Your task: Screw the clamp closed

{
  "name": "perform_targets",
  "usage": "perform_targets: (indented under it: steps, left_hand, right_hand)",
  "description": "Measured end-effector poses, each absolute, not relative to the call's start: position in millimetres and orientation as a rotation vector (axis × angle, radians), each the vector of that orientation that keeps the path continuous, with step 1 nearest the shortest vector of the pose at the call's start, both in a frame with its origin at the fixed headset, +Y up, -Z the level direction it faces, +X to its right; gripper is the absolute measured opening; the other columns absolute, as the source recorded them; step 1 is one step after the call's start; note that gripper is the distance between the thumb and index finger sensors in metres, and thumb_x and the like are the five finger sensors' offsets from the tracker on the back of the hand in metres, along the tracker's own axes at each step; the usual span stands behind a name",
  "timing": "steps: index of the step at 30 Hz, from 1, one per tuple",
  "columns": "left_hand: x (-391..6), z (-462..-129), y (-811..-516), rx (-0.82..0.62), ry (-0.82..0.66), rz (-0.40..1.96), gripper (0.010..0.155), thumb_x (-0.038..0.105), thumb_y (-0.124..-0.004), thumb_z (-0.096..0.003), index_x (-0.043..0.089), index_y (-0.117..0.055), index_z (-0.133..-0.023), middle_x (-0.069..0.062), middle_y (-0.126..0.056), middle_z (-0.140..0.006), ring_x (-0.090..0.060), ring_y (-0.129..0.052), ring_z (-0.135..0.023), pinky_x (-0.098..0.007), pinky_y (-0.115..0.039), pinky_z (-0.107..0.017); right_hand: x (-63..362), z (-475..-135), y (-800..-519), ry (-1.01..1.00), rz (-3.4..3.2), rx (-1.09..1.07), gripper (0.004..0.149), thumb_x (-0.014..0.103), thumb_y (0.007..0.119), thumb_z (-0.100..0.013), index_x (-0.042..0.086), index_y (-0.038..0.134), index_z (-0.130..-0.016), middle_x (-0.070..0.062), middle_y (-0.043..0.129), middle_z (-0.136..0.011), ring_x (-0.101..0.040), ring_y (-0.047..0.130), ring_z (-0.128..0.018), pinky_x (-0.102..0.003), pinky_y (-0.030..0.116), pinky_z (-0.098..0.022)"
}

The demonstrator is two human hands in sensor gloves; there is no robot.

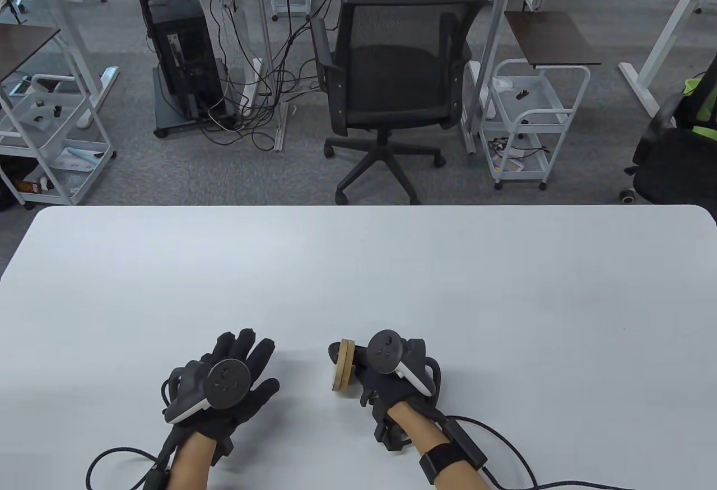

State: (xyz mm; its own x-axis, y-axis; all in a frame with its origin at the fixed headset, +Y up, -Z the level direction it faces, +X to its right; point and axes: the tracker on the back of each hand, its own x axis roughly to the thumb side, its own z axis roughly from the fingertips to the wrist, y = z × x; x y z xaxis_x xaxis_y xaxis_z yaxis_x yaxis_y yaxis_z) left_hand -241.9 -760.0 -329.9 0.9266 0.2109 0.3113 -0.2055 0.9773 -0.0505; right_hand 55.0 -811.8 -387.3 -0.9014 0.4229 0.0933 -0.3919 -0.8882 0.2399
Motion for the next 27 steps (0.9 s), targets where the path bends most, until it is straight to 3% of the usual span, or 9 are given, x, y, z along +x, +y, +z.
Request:
perform_targets:
  steps: [7, 15, 17, 22, 27]
  left_hand:
    - [-255.1, -326.4, -760.1, -0.008, -0.277, 0.26, 0.078, 0.062, -0.074, -0.05, 0.028, -0.049, -0.116, -0.018, -0.04, -0.124, -0.058, -0.04, -0.107, -0.079, -0.055, -0.062]
    - [-263.2, -325.5, -759.6, 0.019, -0.26, 0.282, 0.079, 0.063, -0.074, -0.0498, 0.03, -0.046, -0.116, -0.018, -0.04, -0.124, -0.058, -0.042, -0.106, -0.078, -0.057, -0.062]
    - [-268.3, -325.3, -759.5, 0.045, -0.244, 0.305, 0.079, 0.063, -0.074, -0.0496, 0.031, -0.046, -0.116, -0.018, -0.04, -0.124, -0.057, -0.043, -0.105, -0.077, -0.058, -0.061]
    - [-274.0, -325.9, -761.4, 0.058, -0.223, 0.305, 0.082, 0.064, -0.074, -0.0491, 0.032, -0.041, -0.117, -0.018, -0.034, -0.125, -0.058, -0.034, -0.107, -0.08, -0.052, -0.062]
    - [-270.1, -328.6, -766.1, -0.006, -0.223, 0.276, 0.083, 0.066, -0.072, -0.0496, 0.036, -0.034, -0.117, -0.017, -0.03, -0.126, -0.058, -0.029, -0.109, -0.081, -0.048, -0.065]
  right_hand:
    - [61.9, -388.5, -813.4, 0.326, 2.656, 0.241, 0.041, 0.039, 0.084, -0.044, 0.033, 0.086, -0.085, -0.018, 0.054, -0.113, -0.058, 0.043, -0.098, -0.075, 0.042, -0.063]
    - [82.0, -379.3, -802.1, 0.203, 2.62, 0.338, 0.059, 0.037, 0.085, -0.043, 0.02, 0.076, -0.099, -0.024, 0.061, -0.11, -0.06, 0.048, -0.095, -0.076, 0.047, -0.061]
    - [91.4, -376.3, -796.1, 0.172, 2.641, 0.343, 0.062, 0.043, 0.084, -0.044, 0.02, 0.074, -0.101, -0.023, 0.06, -0.111, -0.06, 0.048, -0.096, -0.075, 0.048, -0.061]
    - [123.5, -366.8, -777.6, 0.058, 2.652, 0.383, 0.076, 0.055, 0.08, -0.044, 0.027, 0.056, -0.11, -0.018, 0.046, -0.118, -0.059, 0.037, -0.1, -0.08, 0.038, -0.062]
    - [156.9, -356.3, -762.7, 0.038, 2.674, 0.384, 0.082, 0.063, 0.073, -0.046, 0.033, 0.037, -0.114, -0.011, 0.02, -0.122, -0.055, 0.008, -0.103, -0.084, 0.018, -0.061]
